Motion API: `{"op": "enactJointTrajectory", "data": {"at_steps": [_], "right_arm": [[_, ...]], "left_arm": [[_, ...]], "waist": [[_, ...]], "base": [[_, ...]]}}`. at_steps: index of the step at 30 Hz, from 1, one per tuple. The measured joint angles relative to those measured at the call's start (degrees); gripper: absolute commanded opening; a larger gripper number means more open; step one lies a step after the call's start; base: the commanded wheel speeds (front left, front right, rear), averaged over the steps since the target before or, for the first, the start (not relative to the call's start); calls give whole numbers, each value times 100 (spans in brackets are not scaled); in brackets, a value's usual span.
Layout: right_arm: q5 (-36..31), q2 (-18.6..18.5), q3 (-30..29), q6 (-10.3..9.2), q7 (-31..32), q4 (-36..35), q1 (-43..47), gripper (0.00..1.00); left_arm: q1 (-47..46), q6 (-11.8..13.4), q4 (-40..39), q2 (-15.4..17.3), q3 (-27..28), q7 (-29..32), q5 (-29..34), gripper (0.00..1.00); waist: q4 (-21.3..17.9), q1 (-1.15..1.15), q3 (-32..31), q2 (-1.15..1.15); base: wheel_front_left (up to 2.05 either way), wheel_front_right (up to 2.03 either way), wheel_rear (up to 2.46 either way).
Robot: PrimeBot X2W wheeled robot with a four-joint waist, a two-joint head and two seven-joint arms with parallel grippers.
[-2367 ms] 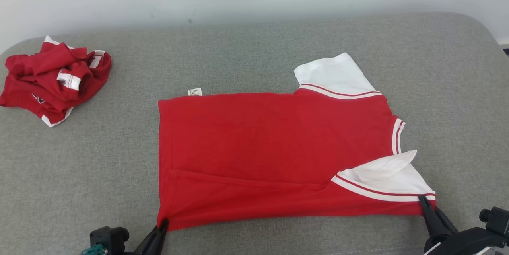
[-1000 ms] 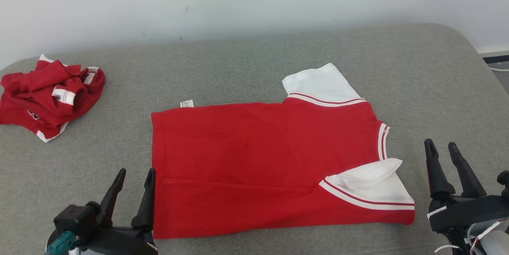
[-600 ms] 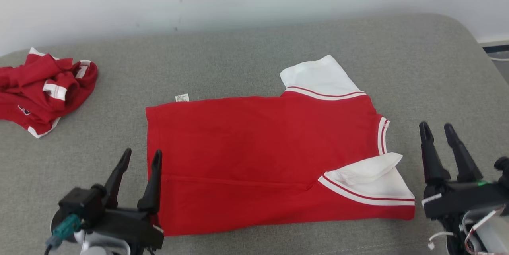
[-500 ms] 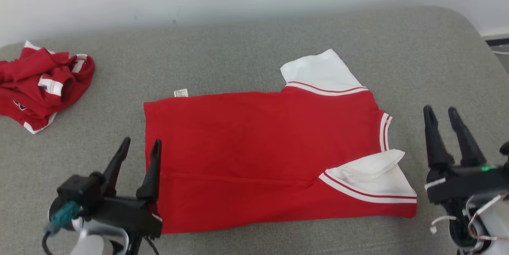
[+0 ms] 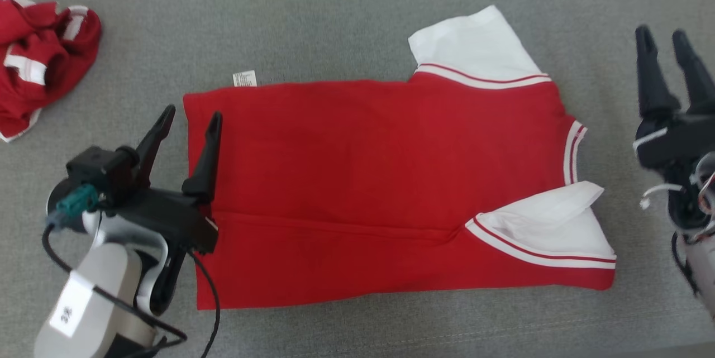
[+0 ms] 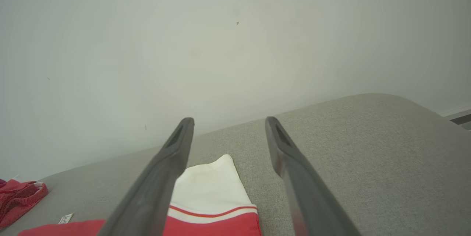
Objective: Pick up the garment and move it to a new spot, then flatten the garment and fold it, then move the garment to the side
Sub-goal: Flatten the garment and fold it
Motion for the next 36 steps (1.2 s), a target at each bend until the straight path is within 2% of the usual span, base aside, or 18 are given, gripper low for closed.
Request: {"op": "enactJointTrajectory", "data": {"at_steps": [12,19,24,36], "right_arm": [[-56,-136,443,127,1012,914,-1736,100],[-152,-151,699,179,1534,1419,-2553,100],[-151,-99,839,197,1903,1797,-2981,100],[52,88,879,209,2324,2521,-3630,100]], "left_arm": [[-1049,-25,267,32,-4,339,52,100],[-1318,-74,391,-56,-55,358,58,100],[-1580,-115,405,-157,-137,330,108,100],[-1877,-169,475,-250,-186,192,218,100]], "waist": [[179,0,986,0],[350,0,1463,0],[499,0,1735,1],[811,-2,2073,-1]], "base": [[0,0,0],[0,0,0],[0,0,0],[0,0,0]]}}
